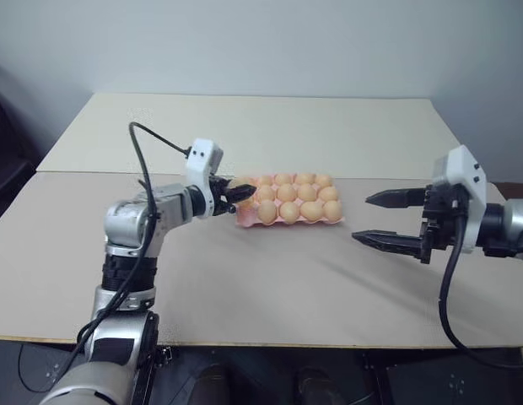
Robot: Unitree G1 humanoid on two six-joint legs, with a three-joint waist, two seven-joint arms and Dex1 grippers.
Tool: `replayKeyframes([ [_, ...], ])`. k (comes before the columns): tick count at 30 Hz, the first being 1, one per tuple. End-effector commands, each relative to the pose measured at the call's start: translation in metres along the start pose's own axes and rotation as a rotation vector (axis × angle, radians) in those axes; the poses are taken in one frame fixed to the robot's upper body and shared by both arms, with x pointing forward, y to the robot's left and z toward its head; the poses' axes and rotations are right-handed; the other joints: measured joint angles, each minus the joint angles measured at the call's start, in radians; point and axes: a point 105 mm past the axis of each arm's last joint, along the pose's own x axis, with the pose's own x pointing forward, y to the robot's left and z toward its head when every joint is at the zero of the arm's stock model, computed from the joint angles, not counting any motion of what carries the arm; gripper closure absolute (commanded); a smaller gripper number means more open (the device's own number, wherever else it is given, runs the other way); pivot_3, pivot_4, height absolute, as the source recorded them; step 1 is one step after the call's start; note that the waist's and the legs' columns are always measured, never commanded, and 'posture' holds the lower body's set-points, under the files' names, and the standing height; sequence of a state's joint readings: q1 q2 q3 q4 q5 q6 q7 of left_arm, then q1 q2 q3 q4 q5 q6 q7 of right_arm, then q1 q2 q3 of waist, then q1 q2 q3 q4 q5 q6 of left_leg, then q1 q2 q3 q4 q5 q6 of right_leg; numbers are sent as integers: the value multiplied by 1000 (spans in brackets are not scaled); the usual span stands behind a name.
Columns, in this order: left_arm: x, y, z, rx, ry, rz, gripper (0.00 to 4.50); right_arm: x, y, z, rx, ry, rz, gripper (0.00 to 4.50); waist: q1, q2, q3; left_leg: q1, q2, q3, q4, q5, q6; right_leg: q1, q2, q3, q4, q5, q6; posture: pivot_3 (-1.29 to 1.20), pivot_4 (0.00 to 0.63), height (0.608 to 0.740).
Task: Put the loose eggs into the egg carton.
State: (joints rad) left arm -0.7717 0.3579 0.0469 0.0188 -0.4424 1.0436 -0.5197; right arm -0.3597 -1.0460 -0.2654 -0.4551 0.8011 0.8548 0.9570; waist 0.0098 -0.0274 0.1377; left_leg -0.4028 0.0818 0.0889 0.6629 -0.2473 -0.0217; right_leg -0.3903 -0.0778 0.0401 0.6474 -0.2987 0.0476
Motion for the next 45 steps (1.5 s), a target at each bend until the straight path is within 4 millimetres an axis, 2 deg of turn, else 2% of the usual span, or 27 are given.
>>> replayKeyframes([
  [1,8,-6,-2,33,-5,-1,2830,-8,3,12,-48,-30,-30,0,3,0,0,0,0,0,0,0,0,0,0,0,0,0,0,0,150,740],
  [7,12,-10,-8,79,34,17,2830,-9,3,12,-47,-30,-45,0,2,0,0,0,0,0,1,0,1,0,0,0,-1,0,0,0,150,740],
  [20,9,-3,-15,86,72,75,2830,-8,2,11,-41,-30,-44,0,3,0,0,0,0,0,1,0,1,0,0,0,-1,0,0,0,150,740],
  [28,6,-1,-14,70,83,97,233,-7,2,11,-41,-27,-45,0,3,0,0,0,0,-1,1,0,1,0,0,0,-1,0,0,0,150,740],
  [29,5,0,-12,70,78,102,233,-7,2,11,-40,-26,-45,0,2,0,0,0,0,-1,1,0,1,0,0,0,-1,0,0,0,150,740],
  [37,-24,5,25,83,-27,125,233,-5,2,8,-39,-25,-40,0,3,0,0,0,0,-1,1,0,1,0,0,0,-1,0,0,0,150,740],
  [40,-44,4,40,90,-66,116,233,-2,0,7,-41,-29,-43,0,2,0,0,0,0,-1,1,0,1,0,0,0,0,0,0,0,150,740],
  [42,-62,5,43,112,-73,100,233,-1,-5,5,-32,-34,-66,0,-2,0,0,0,0,-1,1,0,1,0,0,0,0,0,0,0,150,740],
  [45,-89,11,35,139,-50,89,233,-4,-12,-1,-20,-9,-87,0,-7,0,0,1,1,-1,0,0,0,0,0,0,0,0,0,0,150,740],
])
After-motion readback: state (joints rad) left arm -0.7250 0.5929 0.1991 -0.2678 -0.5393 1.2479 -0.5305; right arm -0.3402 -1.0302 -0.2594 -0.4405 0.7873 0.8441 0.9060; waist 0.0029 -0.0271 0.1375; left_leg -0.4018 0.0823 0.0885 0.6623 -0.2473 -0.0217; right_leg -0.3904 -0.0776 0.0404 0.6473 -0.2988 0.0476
